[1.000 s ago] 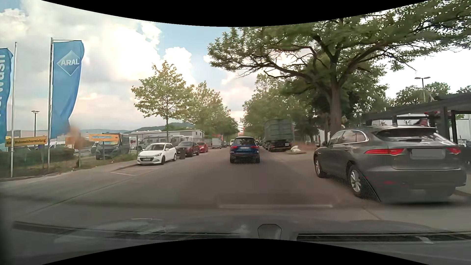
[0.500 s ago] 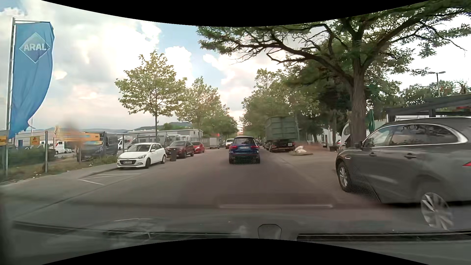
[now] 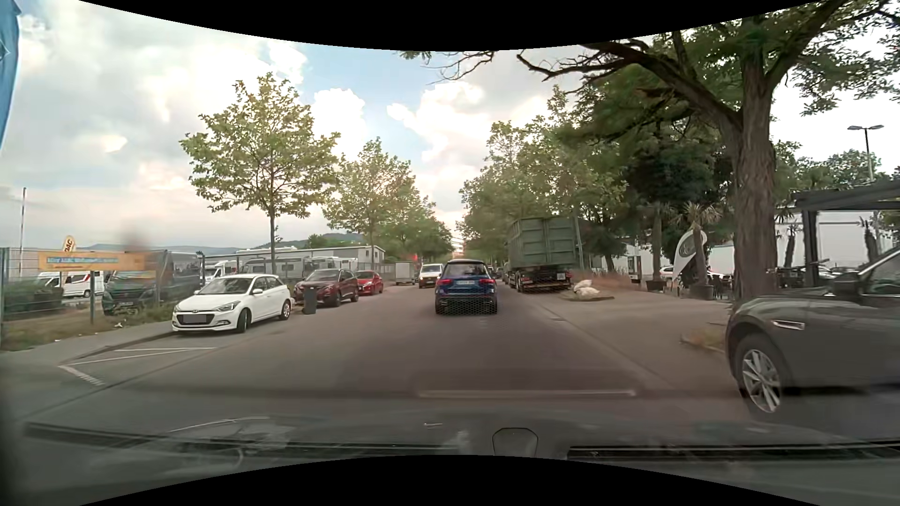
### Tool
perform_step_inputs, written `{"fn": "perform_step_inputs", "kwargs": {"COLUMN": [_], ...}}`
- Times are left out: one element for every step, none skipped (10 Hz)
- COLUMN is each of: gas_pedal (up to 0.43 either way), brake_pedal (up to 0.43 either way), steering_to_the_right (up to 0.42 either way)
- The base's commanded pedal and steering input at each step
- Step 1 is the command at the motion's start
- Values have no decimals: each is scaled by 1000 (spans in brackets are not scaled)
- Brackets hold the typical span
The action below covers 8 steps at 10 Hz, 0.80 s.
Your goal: Follow the waypoints while adhering to traffic rules and regulations
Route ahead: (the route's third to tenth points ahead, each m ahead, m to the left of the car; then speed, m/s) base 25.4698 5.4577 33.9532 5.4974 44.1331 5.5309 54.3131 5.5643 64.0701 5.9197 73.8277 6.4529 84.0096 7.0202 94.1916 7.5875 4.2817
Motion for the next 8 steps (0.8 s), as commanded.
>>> {"fn": "perform_step_inputs", "kwargs": {"gas_pedal": [0,0,0,0,0,0,0,0], "brake_pedal": [0,0,0,0,0,0,0,0], "steering_to_the_right": [1,1,1,1,1,1,1,1]}}
